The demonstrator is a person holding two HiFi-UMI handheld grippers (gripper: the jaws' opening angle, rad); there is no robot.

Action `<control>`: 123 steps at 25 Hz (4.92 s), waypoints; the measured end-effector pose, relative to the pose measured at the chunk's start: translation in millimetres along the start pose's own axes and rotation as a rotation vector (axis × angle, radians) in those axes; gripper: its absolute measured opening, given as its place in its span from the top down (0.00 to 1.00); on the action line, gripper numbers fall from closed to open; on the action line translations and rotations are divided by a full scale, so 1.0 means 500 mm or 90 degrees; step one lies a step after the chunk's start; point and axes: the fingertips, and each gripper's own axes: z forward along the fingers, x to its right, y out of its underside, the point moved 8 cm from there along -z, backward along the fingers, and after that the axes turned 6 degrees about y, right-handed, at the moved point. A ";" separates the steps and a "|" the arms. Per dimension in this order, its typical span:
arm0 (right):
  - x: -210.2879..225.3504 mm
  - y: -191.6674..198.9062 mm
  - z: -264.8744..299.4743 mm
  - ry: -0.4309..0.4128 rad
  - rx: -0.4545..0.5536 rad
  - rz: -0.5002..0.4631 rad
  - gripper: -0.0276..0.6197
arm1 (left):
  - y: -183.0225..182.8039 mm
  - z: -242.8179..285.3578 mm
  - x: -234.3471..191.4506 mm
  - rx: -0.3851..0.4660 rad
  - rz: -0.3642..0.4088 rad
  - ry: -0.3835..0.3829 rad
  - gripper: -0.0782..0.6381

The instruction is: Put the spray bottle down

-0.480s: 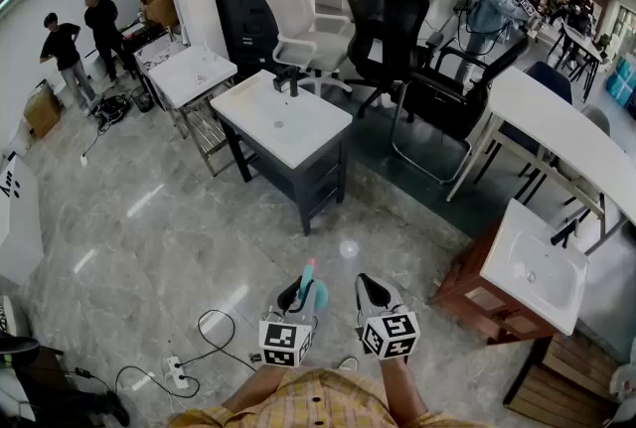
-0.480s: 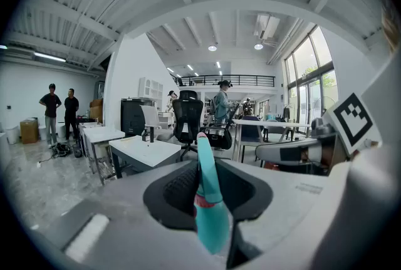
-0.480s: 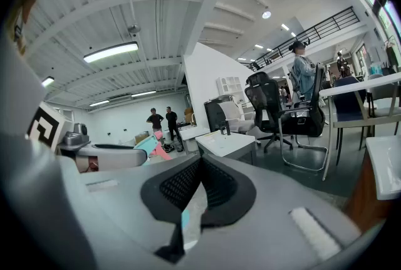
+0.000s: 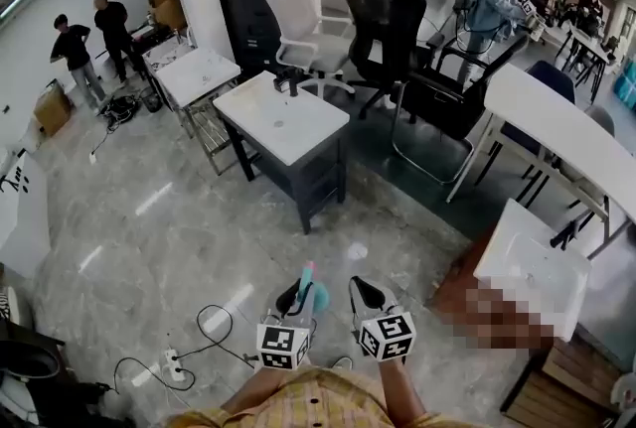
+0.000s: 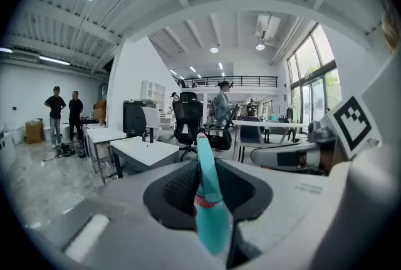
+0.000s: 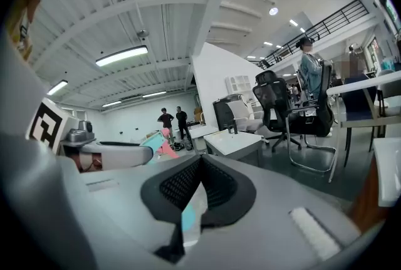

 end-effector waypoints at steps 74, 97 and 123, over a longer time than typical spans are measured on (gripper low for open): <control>0.404 -0.327 0.897 0.106 0.005 -0.045 0.95 | -0.234 0.826 -0.592 0.049 -0.065 0.050 0.77; 0.629 -0.383 1.191 0.024 -0.031 -0.018 0.95 | -0.285 1.221 -0.726 -0.016 -0.036 0.001 0.77; 0.747 -0.354 1.369 -0.004 -0.098 0.012 0.95 | -0.237 1.515 -0.894 -0.025 -0.060 -0.063 0.76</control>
